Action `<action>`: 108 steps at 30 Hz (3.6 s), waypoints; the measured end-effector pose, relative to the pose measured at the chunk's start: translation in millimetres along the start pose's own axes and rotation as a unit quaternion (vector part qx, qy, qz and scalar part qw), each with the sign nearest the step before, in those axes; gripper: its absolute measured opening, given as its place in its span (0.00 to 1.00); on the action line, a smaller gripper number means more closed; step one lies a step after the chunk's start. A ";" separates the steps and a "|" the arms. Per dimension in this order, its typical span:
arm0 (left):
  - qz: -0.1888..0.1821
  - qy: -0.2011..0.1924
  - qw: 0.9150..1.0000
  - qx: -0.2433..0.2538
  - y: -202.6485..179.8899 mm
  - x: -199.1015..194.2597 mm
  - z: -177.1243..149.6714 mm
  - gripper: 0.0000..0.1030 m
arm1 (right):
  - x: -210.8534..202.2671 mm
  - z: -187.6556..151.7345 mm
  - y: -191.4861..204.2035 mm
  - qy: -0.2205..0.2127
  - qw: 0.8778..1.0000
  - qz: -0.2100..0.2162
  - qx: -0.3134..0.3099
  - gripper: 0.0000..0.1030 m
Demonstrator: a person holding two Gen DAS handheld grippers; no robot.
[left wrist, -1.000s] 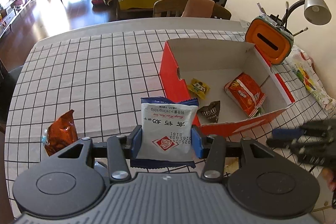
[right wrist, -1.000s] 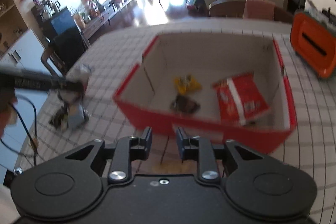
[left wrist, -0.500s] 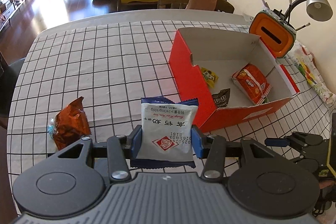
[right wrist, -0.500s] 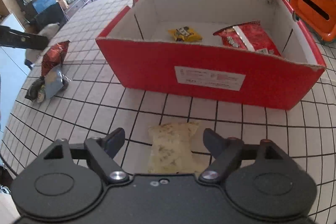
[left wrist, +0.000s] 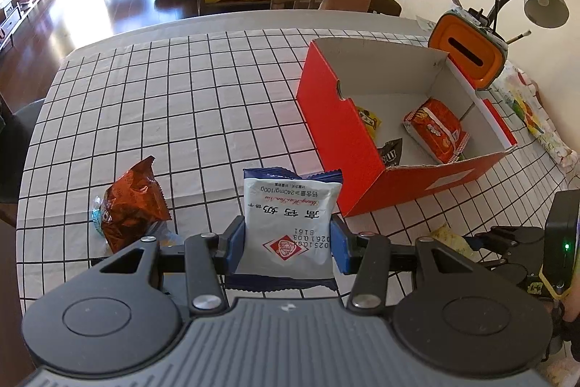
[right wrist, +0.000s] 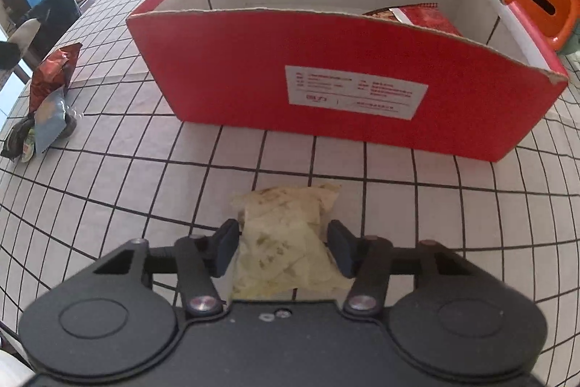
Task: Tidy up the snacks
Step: 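Carry the white pack and cream bread bag over the red box, then lower both snacks into the red box and open both tools, then move both tools back toward the remaining snacks on the table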
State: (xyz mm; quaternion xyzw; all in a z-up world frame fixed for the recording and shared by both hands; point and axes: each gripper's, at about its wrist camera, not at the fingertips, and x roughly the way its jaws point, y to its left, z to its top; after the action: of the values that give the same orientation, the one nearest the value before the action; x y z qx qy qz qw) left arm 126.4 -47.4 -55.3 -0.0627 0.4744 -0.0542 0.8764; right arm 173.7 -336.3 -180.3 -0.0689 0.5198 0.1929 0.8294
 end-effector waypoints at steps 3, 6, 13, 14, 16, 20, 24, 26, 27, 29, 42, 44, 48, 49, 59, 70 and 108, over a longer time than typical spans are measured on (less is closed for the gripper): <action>-0.001 0.000 1.000 0.002 -0.3 0.0 -0.8 0.46 | -3.5 -3.1 0.9 -0.006 1.000 -0.008 -0.001 0.42; -0.002 0.002 1.000 0.006 -1.0 -0.1 -1.6 0.46 | -5.4 -4.0 2.5 -0.012 1.000 -0.008 0.011 0.40; -0.010 -0.007 1.000 0.015 -8.9 -4.9 4.1 0.46 | -41.0 2.5 0.6 -0.055 0.998 -0.002 0.035 0.39; -0.013 -0.010 1.000 0.016 -10.8 -5.9 5.8 0.46 | -49.4 5.2 -0.5 -0.064 0.997 0.000 0.037 0.39; -0.016 -0.015 1.000 0.018 -15.4 -7.7 9.5 0.46 | -68.1 11.9 -4.2 -0.086 0.995 0.004 0.043 0.39; -0.023 -0.027 0.999 0.023 -29.0 -8.5 20.5 0.46 | -100.8 27.9 -12.4 -0.126 0.991 0.007 0.043 0.39; -0.028 -0.034 0.999 0.026 -45.0 -4.5 32.7 0.46 | -115.6 47.6 -25.1 -0.147 0.988 0.002 0.038 0.39; -0.028 -0.036 0.999 0.029 -53.7 -0.3 38.9 0.46 | -117.4 57.1 -34.1 -0.152 0.988 0.001 0.037 0.39; -0.028 -0.037 0.998 0.031 -58.9 2.2 42.8 0.46 | -115.8 61.0 -36.2 -0.152 0.988 -0.002 0.035 0.39; -0.028 -0.037 0.998 0.034 -69.0 9.0 50.4 0.46 | -111.8 69.0 -43.9 -0.153 0.988 -0.003 0.035 0.39; 0.013 -0.001 0.999 0.037 -119.3 83.2 94.5 0.46 | -62.2 122.5 -98.4 -0.107 0.994 0.001 0.021 0.39; 0.023 0.010 0.999 0.039 -124.3 95.8 99.1 0.46 | -52.8 128.0 -99.6 -0.099 0.995 -0.006 0.006 0.39; 0.036 0.030 0.998 0.043 -133.5 116.9 109.3 0.46 | -34.9 137.5 -101.2 -0.083 0.996 -0.010 -0.018 0.39; 0.037 0.037 0.998 0.045 -135.3 121.8 111.5 0.46 | -30.6 139.8 -101.3 -0.078 0.997 -0.012 -0.024 0.39; 0.060 0.099 0.992 0.051 -143.6 159.7 121.2 0.46 | -7.1 146.2 -99.5 -0.042 0.998 -0.007 -0.055 0.39; 0.083 0.111 0.987 0.075 -158.4 171.5 118.9 0.46 | -0.4 142.5 -98.9 -0.016 0.997 -0.011 -0.072 0.39; 0.005 -0.074 0.997 0.029 -89.6 25.2 80.9 0.77 | -118.2 118.8 -25.8 -0.153 0.986 0.045 -0.037 1.00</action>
State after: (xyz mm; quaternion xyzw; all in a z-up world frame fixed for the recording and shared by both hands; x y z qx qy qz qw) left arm 204.7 -134.9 -17.7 -0.0391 0.4064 -0.0587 0.9110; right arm 237.6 -351.8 -24.0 -0.0456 0.3815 0.2573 0.8867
